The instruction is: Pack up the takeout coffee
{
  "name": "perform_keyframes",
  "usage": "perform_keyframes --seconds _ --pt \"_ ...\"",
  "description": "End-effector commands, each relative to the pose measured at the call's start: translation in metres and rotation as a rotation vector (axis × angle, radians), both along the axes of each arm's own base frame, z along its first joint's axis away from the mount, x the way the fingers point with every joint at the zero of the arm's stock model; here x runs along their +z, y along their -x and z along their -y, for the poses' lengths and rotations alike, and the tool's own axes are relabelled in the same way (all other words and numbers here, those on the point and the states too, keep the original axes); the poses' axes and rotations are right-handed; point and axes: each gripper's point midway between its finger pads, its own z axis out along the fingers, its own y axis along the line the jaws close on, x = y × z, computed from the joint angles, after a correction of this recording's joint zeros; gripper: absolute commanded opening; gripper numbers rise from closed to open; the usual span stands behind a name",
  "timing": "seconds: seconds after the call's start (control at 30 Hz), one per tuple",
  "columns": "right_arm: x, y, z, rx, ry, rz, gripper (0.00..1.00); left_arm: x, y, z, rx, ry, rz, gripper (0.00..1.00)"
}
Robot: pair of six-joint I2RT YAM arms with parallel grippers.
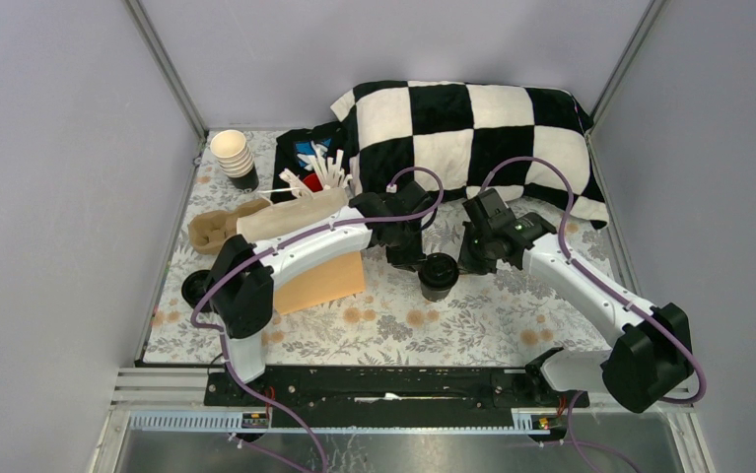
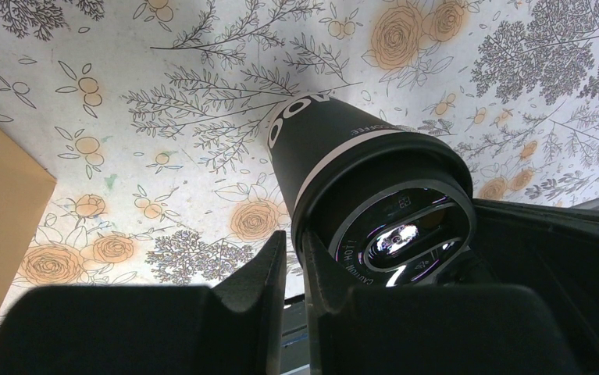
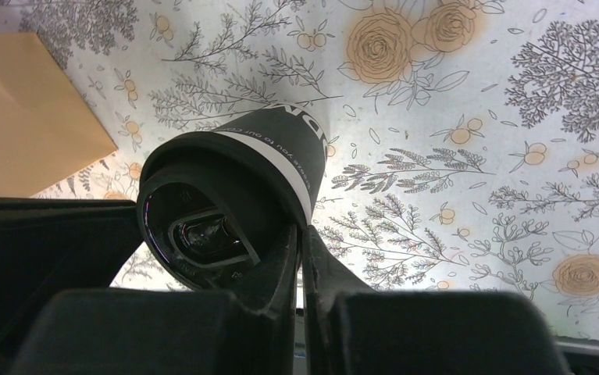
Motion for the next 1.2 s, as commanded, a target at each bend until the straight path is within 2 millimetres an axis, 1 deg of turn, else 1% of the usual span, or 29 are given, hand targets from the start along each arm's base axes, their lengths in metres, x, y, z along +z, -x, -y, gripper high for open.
perform_keyframes --seconds 0.0,0.1,0.2,0.33,0.43,0.53,0.67,0.77,0.93,1.03,1.1,1.17 --pt "-0.027 0.026 0.035 -0.104 0.207 -0.093 0.06 -0.032 0.025 -0.013 -0.011 -0.097 -0.080 0.18" --pt "-0.032 0.032 0.035 -0.106 0.244 -0.099 0.06 -0.036 0.028 -0.014 -0.006 -0.106 -0.087 0.18" --pt "-0.038 0.038 0.043 -0.107 0.304 -0.105 0.07 -0.040 0.030 -0.016 -0.004 -0.115 -0.093 0.19" --pt "-0.036 0.039 0.051 -0.094 0.349 -0.093 0.14 -0.039 0.030 -0.018 0.001 -0.116 -0.094 0.19" --pt "-0.035 0.041 0.051 -0.068 0.369 -0.106 0.17 -0.040 0.031 -0.019 0.002 -0.118 -0.093 0.19" --pt "-0.038 0.045 0.049 -0.038 0.393 -0.127 0.18 -0.040 0.032 -0.019 0.000 -0.120 -0.096 0.19" --pt "-0.040 0.047 0.053 0.003 0.504 -0.124 0.19 -0.042 0.032 -0.019 -0.002 -0.122 -0.098 0.19" --pt "-0.047 0.052 0.052 0.020 0.545 -0.139 0.19 -0.044 0.033 -0.020 -0.004 -0.128 -0.102 0.19" --pt "-0.068 0.064 0.051 0.022 0.523 -0.189 0.15 -0.049 0.035 -0.025 -0.004 -0.147 -0.106 0.19" --pt "-0.079 0.069 0.044 0.021 0.475 -0.203 0.13 -0.054 0.037 -0.028 -0.003 -0.156 -0.113 0.19" --pt "-0.083 0.064 0.031 0.043 0.410 -0.179 0.13 -0.058 0.039 -0.030 -0.003 -0.157 -0.116 0.19" --pt "-0.087 0.054 0.013 0.094 0.317 -0.146 0.15 -0.060 0.038 -0.031 -0.007 -0.154 -0.119 0.19"
